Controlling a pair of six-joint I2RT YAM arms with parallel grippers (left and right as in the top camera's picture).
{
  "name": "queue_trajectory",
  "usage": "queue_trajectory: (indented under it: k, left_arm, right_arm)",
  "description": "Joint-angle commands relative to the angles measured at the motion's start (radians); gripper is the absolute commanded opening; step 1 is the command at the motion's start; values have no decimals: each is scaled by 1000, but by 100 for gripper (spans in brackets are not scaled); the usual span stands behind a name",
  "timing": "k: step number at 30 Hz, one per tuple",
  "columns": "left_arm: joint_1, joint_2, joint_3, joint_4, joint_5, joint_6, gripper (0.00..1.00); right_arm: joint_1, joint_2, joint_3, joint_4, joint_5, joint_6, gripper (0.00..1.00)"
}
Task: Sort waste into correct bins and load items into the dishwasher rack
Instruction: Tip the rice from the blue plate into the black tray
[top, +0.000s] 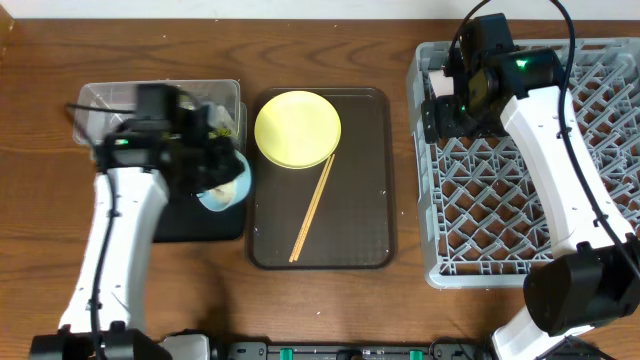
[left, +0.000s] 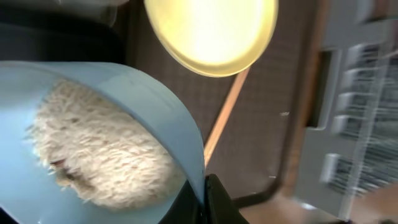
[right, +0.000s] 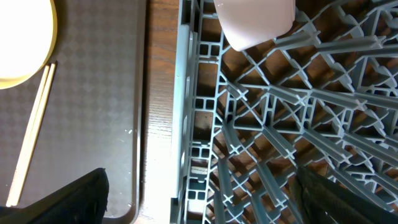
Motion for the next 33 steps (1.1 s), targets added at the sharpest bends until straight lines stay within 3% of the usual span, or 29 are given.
queue_trajectory:
  k: [1, 8, 20, 33]
  left_arm:
    - [117, 25, -29, -5, 317, 169, 6]
    - [314, 138, -92, -5, 652, 296, 6]
    - [477, 383, -122, -5, 985, 314, 6]
    - [551, 411, -122, -6, 991, 290, 6]
  right_arm:
    - [-5, 6, 2, -2, -7, 0, 93]
    - [-4, 6, 2, -2, -7, 0, 93]
    - [-4, 6, 2, -2, -7, 0, 93]
    - [-5, 6, 2, -4, -7, 0, 93]
